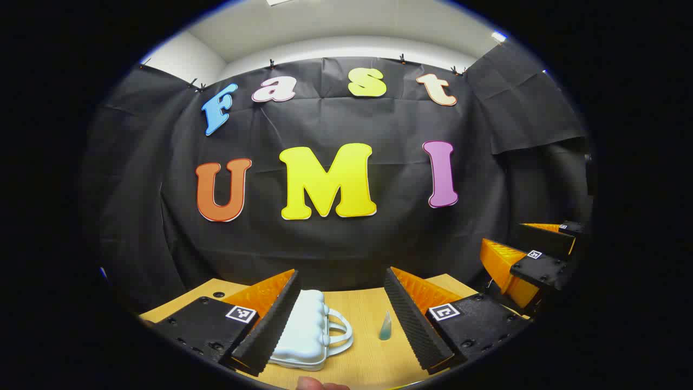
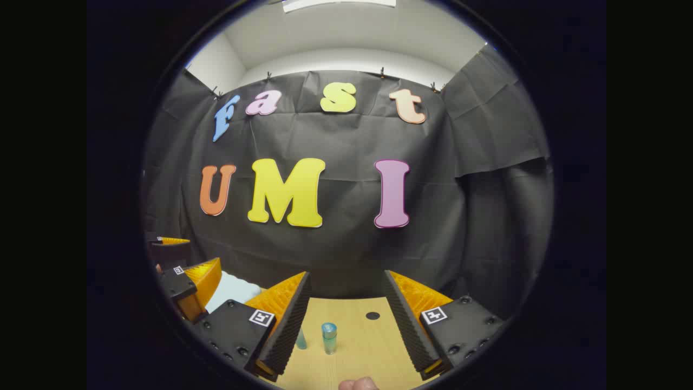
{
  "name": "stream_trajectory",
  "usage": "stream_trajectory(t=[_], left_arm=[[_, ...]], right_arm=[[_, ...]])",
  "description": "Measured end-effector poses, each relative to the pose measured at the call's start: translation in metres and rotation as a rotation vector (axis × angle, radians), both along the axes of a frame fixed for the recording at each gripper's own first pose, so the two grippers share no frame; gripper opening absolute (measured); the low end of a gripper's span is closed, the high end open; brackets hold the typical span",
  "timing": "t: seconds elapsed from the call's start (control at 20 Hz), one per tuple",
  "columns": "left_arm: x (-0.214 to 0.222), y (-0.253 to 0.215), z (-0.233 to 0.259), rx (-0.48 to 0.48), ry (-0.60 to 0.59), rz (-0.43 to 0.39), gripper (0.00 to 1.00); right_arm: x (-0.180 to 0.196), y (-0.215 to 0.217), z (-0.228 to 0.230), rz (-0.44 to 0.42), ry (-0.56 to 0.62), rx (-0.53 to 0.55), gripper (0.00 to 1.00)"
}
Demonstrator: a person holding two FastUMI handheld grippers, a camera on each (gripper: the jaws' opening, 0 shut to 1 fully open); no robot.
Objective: First open the suitcase, pack the skin care products into it, and then close the suitcase.
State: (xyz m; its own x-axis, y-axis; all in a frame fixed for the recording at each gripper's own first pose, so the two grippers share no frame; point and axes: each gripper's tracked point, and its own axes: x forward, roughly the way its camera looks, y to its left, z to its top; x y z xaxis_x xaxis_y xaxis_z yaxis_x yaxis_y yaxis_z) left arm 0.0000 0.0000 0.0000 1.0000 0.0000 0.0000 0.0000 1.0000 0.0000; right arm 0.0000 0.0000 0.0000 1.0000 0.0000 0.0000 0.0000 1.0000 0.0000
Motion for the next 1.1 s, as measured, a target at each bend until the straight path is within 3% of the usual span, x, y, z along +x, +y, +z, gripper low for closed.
stream_trajectory(t=[0.85, 1.1], left_arm=[[0.01, -0.013, -0.013, 0.011, 0.042, -0.022, 0.99], [0.022, -0.015, -0.034, 0.089, 0.089, -0.073, 0.99]], right_arm=[[0.003, -0.016, -0.006, -0.014, 0.026, 0.007, 0.78], [0.006, -0.025, -0.013, -0.014, 0.045, 0.003, 0.78]])
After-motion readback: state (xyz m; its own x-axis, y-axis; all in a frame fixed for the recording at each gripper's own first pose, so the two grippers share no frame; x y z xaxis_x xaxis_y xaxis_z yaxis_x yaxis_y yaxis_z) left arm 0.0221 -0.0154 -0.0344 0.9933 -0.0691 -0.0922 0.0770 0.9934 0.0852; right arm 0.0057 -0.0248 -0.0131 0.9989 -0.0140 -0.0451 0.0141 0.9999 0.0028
